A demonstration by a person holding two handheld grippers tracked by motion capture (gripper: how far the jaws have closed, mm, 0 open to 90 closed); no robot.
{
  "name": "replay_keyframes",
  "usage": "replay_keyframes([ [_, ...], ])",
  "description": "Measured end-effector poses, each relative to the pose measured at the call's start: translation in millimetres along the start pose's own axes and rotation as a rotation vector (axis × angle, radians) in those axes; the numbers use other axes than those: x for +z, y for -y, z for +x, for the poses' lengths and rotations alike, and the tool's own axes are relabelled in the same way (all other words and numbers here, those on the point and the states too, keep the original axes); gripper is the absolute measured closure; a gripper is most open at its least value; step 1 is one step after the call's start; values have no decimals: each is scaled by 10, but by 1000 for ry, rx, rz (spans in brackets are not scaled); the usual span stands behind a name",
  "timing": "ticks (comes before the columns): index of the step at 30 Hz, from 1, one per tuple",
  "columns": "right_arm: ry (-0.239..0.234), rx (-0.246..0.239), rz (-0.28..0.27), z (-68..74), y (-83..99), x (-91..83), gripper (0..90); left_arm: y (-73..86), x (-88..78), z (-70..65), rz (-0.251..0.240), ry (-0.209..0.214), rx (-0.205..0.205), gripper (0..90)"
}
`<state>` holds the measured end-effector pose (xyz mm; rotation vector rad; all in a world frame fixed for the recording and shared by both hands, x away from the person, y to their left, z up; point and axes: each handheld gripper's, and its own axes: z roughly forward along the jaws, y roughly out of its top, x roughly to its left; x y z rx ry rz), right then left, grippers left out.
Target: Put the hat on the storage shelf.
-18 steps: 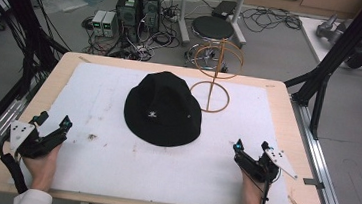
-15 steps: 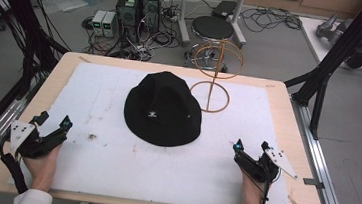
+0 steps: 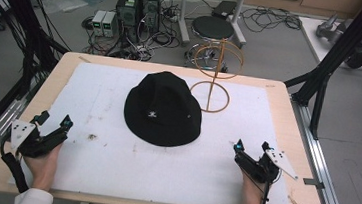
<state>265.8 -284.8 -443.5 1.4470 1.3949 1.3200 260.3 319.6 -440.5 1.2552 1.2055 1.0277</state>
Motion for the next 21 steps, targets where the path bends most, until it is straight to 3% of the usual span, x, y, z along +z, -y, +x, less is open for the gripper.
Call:
replay_keyframes([
  [17,3,-8,-4,-2,-1,-3,66,-3,1,22,0,-8,-2,251],
  [21,3,-8,-6,-1,-3,-4,66,-22,-1,7,-8,-8,16,251],
])
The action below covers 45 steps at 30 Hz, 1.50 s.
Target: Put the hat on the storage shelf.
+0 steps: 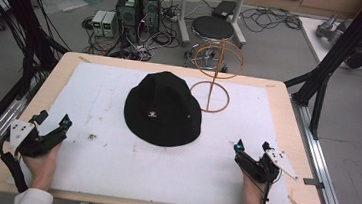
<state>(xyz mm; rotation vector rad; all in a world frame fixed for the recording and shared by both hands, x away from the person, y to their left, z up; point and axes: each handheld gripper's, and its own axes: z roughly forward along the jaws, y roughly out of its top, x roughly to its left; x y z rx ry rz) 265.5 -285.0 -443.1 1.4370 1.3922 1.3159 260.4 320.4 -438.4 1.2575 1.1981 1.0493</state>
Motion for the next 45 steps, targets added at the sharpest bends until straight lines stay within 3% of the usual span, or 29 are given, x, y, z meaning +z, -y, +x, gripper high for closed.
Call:
replay_keyframes([
  [10,1,-17,-7,12,-17,13,66,-76,46,-13,-14,11,3,251],
  [15,-3,-46,-10,35,-26,19,66,-138,76,-27,-14,48,11,253],
  [24,-8,-56,-1,61,-29,35,66,-258,104,-104,-14,92,32,262],
  [33,-9,-63,5,67,-28,46,66,-388,167,-222,5,155,62,268],
  [38,-7,-67,4,72,-27,51,65,-453,202,-296,12,198,55,270],
  [41,-13,-73,3,71,-29,49,66,-504,242,-339,41,247,36,288],
  [45,-12,-71,4,71,-28,51,66,-530,266,-366,60,281,15,291],
])
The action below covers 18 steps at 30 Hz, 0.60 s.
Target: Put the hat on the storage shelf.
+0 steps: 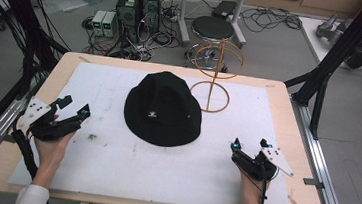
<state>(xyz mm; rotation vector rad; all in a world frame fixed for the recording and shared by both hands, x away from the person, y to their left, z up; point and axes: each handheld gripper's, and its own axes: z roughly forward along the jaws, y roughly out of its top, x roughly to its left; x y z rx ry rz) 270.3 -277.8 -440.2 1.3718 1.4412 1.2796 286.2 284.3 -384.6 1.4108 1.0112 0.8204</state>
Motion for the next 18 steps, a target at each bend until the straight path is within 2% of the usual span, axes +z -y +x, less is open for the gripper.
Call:
replay_keyframes([
  [8,-3,1,6,31,-4,5,65,-123,113,-20,44,86,-24,291],
  [14,-9,-23,3,67,-6,21,66,-202,308,-115,78,117,-5,291],
  [18,-11,-19,3,68,-9,20,65,-244,476,-211,105,141,9,297],
])
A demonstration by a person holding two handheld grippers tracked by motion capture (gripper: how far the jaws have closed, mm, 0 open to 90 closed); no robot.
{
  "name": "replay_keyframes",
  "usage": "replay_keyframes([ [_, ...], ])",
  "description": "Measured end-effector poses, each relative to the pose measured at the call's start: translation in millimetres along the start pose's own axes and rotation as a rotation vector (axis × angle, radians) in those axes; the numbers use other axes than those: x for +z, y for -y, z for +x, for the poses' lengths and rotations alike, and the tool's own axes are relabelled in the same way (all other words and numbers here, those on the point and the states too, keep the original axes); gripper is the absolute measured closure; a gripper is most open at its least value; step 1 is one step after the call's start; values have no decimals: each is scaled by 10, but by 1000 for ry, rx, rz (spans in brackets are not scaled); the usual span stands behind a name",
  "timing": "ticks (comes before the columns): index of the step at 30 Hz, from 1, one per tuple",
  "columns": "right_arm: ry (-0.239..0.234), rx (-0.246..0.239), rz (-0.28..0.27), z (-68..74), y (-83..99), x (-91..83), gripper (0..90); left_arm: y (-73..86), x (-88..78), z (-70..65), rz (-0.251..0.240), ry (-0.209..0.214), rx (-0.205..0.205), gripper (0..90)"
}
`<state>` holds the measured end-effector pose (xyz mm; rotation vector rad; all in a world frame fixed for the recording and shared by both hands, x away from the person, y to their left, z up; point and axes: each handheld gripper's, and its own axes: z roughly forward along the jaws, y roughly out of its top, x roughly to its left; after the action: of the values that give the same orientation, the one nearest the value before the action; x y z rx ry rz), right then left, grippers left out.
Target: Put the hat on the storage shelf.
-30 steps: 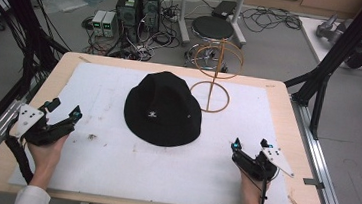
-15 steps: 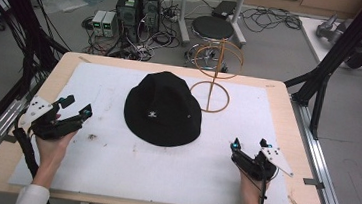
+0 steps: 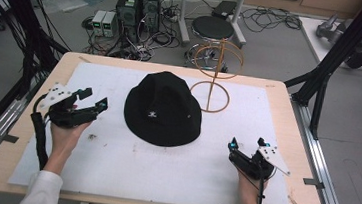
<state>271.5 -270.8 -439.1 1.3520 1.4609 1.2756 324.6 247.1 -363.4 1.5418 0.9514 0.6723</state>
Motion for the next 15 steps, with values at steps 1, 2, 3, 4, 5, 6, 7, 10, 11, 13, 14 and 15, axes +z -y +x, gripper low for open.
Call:
replay_keyframes([
  [1,-1,5,1,3,-1,-6,65,-9,44,-22,5,3,3,299],
  [2,-5,5,1,4,-3,-13,65,-15,87,-45,11,9,6,299],
  [3,-5,5,1,4,-3,-13,65,-20,129,-67,17,14,5,299],
  [4,-7,4,-1,9,-3,-19,65,-24,170,-89,25,19,9,300],
  [5,-7,4,-1,9,-3,-19,65,-26,210,-111,33,23,11,300],
  [6,-9,-5,-5,9,-2,-14,66,-28,245,-129,41,31,14,300],
  [7,-11,-7,-3,11,-2,-12,65,-27,275,-146,46,38,17,301],
  [10,-17,-7,0,17,0,-7,66,-28,353,-181,64,50,21,301],
  [11,-17,-7,0,17,0,-7,66,-31,375,-192,66,53,18,301],
  [13,-18,-8,-3,19,-2,-11,66,-46,410,-211,72,56,23,301],
  [14,-21,-6,-2,20,-3,-15,66,-54,426,-224,73,58,23,302],
  [15,-22,-6,-1,21,-4,-15,65,-61,441,-239,77,58,24,301],
])
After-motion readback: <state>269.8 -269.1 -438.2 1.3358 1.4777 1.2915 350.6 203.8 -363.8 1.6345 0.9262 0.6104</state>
